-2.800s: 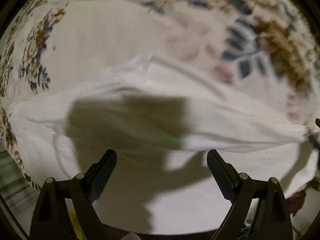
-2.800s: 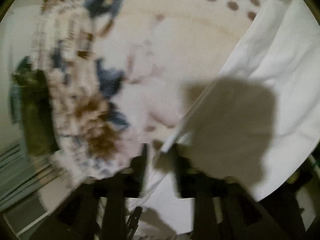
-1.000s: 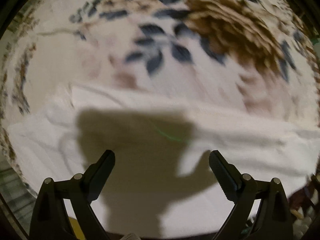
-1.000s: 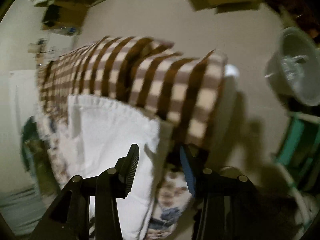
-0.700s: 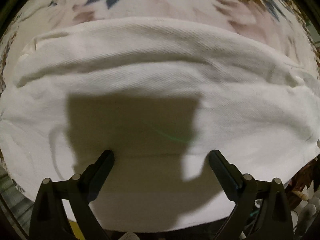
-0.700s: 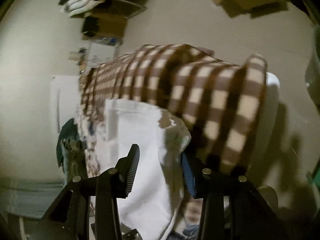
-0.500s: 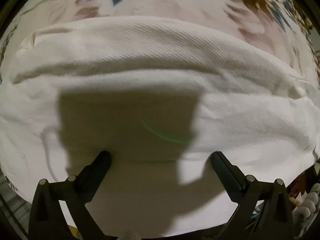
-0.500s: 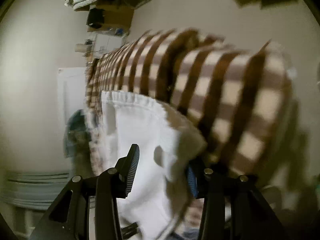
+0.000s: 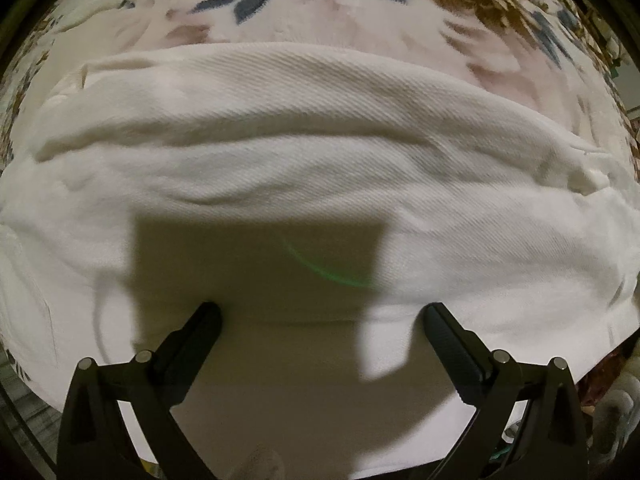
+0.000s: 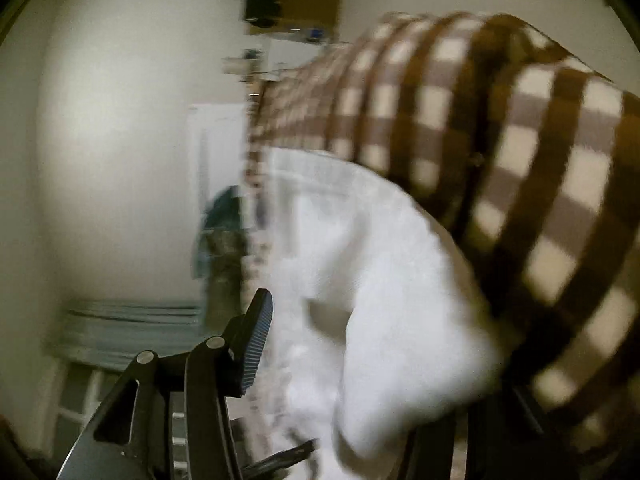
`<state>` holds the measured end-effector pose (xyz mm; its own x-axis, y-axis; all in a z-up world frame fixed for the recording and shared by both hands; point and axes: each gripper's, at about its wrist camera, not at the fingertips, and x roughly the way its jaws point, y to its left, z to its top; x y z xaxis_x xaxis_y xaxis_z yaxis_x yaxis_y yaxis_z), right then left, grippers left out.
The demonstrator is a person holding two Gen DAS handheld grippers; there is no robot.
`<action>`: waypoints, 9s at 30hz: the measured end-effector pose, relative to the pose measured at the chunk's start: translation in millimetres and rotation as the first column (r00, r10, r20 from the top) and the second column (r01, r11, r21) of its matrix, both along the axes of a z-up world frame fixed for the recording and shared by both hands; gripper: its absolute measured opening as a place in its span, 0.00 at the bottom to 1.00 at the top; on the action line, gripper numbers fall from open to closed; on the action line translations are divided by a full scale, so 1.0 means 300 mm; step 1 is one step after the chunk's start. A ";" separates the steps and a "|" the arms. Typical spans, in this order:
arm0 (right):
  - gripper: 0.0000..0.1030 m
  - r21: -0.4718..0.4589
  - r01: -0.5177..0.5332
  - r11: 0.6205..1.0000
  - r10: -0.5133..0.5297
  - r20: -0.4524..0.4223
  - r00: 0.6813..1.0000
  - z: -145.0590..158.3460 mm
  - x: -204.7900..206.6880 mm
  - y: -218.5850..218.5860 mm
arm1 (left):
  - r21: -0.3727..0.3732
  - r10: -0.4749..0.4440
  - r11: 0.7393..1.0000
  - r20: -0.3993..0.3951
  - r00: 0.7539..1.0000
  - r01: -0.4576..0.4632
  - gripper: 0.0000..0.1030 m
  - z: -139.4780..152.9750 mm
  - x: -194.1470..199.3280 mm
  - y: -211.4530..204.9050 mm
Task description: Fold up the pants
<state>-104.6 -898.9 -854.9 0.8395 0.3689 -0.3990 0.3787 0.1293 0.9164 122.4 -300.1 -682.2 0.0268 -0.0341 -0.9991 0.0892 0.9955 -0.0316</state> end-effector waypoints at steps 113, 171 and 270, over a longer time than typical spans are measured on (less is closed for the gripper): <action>0.76 -0.257 -0.823 0.506 0.410 -0.768 0.492 0.206 0.465 1.664 | -0.506 0.895 0.443 0.198 0.400 -0.740 0.13 0.261 -0.610 1.398; 0.97 -0.380 -0.824 0.421 0.332 -0.780 0.530 0.396 0.237 1.177 | -0.341 0.319 0.934 0.673 0.667 -0.103 0.14 0.882 -0.528 0.618; 0.73 0.126 -0.444 0.887 0.457 -0.374 0.807 0.131 -0.182 0.601 | -0.460 0.268 0.854 -0.013 0.963 -0.244 1.00 0.143 -0.240 0.328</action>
